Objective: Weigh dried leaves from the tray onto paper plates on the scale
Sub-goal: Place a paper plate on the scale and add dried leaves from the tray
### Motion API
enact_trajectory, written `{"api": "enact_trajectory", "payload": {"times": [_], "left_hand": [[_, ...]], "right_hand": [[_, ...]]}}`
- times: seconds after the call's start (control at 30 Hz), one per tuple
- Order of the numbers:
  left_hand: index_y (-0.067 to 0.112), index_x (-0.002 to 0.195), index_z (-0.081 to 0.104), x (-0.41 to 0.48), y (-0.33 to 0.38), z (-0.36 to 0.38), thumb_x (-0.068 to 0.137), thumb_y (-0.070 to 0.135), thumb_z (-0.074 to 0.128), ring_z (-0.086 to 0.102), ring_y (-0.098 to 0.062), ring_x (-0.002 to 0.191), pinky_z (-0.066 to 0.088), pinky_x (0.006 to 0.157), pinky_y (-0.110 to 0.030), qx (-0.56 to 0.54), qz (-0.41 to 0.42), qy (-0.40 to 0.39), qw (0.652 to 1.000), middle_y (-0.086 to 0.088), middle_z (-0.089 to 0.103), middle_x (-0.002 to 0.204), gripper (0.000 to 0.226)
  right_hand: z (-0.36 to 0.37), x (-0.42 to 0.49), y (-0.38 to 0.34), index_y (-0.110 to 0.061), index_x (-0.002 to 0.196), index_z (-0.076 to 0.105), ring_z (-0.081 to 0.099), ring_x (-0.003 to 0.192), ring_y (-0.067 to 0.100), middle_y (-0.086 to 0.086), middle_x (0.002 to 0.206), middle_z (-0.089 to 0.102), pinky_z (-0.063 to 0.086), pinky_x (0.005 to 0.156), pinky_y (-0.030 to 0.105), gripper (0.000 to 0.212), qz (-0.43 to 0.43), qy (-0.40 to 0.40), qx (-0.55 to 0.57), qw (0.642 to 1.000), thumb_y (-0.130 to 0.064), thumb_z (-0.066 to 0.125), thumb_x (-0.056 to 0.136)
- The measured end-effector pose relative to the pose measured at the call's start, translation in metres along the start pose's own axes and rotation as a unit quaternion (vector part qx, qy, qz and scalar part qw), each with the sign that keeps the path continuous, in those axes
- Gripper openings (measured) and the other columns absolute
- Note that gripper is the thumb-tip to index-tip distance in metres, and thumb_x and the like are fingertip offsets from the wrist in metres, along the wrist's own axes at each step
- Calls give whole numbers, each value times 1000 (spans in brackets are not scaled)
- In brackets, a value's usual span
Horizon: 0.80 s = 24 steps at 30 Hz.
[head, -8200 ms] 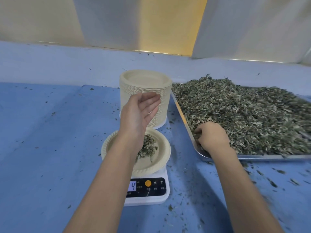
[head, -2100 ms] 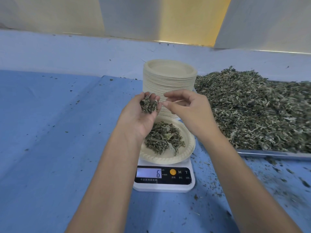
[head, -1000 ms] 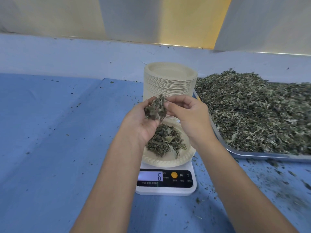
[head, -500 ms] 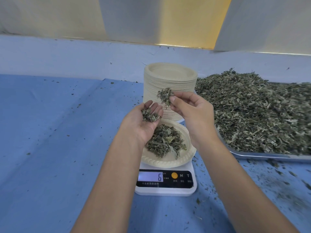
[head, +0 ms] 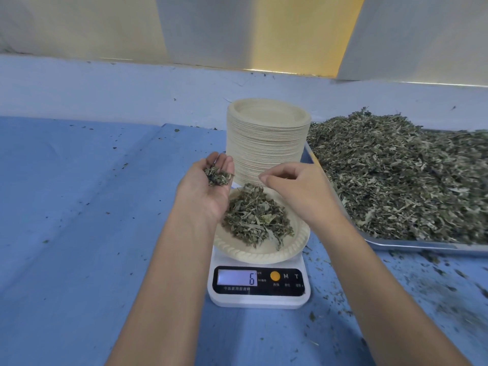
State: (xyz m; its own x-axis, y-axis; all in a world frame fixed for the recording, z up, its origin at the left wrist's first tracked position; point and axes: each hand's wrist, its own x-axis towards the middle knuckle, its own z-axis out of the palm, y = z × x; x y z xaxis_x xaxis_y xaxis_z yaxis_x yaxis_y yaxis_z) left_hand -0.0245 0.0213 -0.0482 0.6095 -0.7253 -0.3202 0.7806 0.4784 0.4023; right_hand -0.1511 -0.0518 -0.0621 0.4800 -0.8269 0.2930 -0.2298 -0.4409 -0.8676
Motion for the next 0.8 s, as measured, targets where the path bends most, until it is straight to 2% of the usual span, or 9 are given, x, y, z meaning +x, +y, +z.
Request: {"api": "enact_trajectory", "payload": {"times": [0.07,0.23,0.43,0.57,0.7,0.8], "left_hand": [[-2,81,57,0,0,0,101,12,39,61,-20,75,52,81,-29,4,-3,-6,1000,-14,59,85,30],[-1,81,57,-3,-4,3,101,14,39,61,-22,80,50,85,-30,31,-28,-33,999,-14,60,85,30],[0,81,58,-6,-8,4,100,13,39,62,-23,89,49,86,-30,58,-42,-46,996,-14,62,86,30],[0,82,58,-5,-6,3,100,13,39,61,-23,94,49,84,-30,51,-38,-41,997,-14,62,86,30],[0,81,58,-6,-6,3,100,13,39,61,-23,96,50,86,-30,50,-43,-40,997,-14,62,86,30],[0,82,58,-5,-6,2,100,13,40,61,-23,96,50,84,-30,54,-44,-37,997,-14,62,86,29]], "right_hand": [[1,1,0,-29,71,73,52,55,-2,-18,58,62,42,59,19,12,-8,8,15,1000,-22,72,80],[3,0,-2,-29,75,73,52,57,-5,-20,60,62,42,61,14,13,-36,6,45,998,-20,70,82],[8,-2,-3,-30,80,72,59,70,1,-12,74,67,49,70,20,15,-46,18,42,998,-16,67,84],[10,-2,1,-27,91,73,61,80,-1,-15,85,69,44,70,10,19,-32,-4,-7,999,-15,58,89],[12,-3,2,-26,97,72,55,75,-12,-24,83,63,37,63,-1,23,-32,-32,-34,998,-13,54,91],[13,-4,1,-25,95,72,60,78,-6,-21,83,65,43,71,5,19,-28,-22,-7,999,-14,58,89]]}}
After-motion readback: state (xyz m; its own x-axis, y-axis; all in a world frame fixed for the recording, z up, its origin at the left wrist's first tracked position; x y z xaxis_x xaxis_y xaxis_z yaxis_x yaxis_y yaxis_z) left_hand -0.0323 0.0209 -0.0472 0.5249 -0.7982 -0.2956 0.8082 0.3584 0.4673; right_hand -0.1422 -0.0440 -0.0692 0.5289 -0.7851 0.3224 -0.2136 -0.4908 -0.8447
